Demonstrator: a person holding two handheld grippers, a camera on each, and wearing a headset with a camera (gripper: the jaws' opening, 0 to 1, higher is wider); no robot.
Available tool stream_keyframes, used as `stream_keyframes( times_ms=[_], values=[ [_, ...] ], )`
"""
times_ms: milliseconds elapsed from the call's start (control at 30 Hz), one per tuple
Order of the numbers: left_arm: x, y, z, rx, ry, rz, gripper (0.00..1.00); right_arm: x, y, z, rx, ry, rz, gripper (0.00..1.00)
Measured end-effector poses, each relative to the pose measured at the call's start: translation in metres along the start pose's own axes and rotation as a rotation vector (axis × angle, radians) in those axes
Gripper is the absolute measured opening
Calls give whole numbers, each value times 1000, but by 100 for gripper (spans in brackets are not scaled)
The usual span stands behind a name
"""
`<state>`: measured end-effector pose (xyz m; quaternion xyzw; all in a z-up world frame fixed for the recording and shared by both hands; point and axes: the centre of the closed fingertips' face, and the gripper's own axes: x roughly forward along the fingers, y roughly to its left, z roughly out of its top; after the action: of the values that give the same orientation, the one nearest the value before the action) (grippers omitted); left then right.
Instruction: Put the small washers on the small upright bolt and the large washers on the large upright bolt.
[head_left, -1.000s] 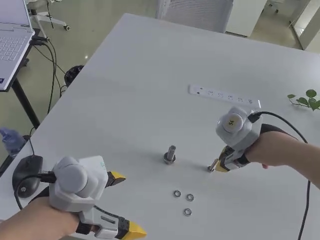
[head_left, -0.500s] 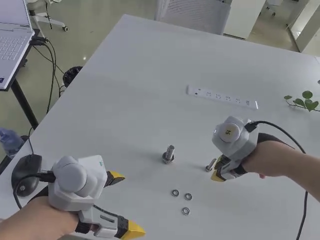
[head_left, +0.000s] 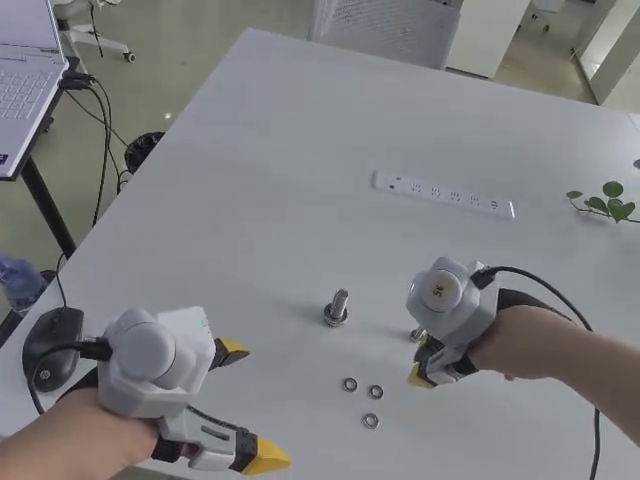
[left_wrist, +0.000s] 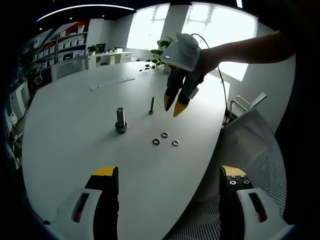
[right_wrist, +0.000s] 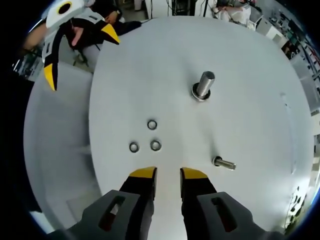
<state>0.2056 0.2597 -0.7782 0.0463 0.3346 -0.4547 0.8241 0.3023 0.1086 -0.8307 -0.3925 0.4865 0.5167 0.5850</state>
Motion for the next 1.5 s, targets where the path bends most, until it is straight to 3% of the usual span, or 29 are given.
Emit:
stream_keyframes(
  times_ms=[567,933,1167,1500],
  values=[
    [-1,-2,-2,-3,0,3,82,15,25,7,-30,-7,20,20],
    [-2,-2,-1,-1,-2,2,82,22,24,19,-6,-48,7,21],
    [-3,-1,-4,-5,-2,4,82,31,20,22,49,-78,14,23],
    [-5,0,-6,-8,0,1,82,43,19,20,60,-73,-3,24]
  ],
)
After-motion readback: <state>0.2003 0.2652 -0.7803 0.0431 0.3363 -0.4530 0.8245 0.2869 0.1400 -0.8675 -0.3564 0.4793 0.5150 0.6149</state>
